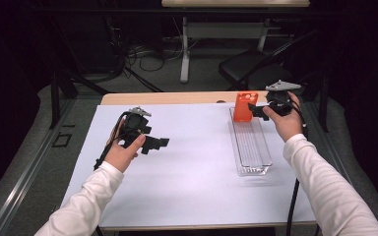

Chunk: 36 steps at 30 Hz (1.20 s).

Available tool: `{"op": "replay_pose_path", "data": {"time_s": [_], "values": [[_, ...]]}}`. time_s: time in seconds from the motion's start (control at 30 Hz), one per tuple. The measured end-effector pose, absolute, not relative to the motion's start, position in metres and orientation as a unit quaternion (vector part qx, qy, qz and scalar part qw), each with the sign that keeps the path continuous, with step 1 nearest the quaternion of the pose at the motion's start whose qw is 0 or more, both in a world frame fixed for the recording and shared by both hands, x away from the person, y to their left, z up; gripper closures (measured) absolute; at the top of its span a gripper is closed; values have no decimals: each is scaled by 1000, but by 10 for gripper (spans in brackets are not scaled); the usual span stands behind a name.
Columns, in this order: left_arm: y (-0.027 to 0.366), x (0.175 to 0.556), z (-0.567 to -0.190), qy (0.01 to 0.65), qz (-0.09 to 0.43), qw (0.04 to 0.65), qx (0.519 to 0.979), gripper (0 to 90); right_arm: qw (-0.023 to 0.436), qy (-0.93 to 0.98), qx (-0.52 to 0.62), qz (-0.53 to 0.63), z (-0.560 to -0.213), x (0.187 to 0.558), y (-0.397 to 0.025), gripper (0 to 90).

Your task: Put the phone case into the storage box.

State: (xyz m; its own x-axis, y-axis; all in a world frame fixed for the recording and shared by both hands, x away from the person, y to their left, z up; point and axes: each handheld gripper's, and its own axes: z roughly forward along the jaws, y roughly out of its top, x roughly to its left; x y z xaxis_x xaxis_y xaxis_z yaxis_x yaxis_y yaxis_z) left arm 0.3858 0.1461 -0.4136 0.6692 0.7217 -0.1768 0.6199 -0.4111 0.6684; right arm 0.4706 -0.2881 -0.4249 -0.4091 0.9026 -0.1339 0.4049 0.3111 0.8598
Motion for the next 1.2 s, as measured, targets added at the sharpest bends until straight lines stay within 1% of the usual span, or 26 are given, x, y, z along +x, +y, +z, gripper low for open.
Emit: {"op": "replay_pose_path", "data": {"time_s": [0.23,0.37,0.63,1.0,1.2], "values": [[148,384,-415,406,68,372,832,161,302,747,449,386,-423,458,-277,71],[146,383,-417,403,68,372,833,161,302,754,439,384,-423,450,-267,72],[148,382,-418,399,68,374,835,161,274,760,429,405,-423,434,-247,71],[153,377,-419,398,71,376,834,161,259,775,405,409,-426,414,-219,71],[155,375,-422,401,70,379,831,161,259,786,384,409,-426,400,-204,71]]}}
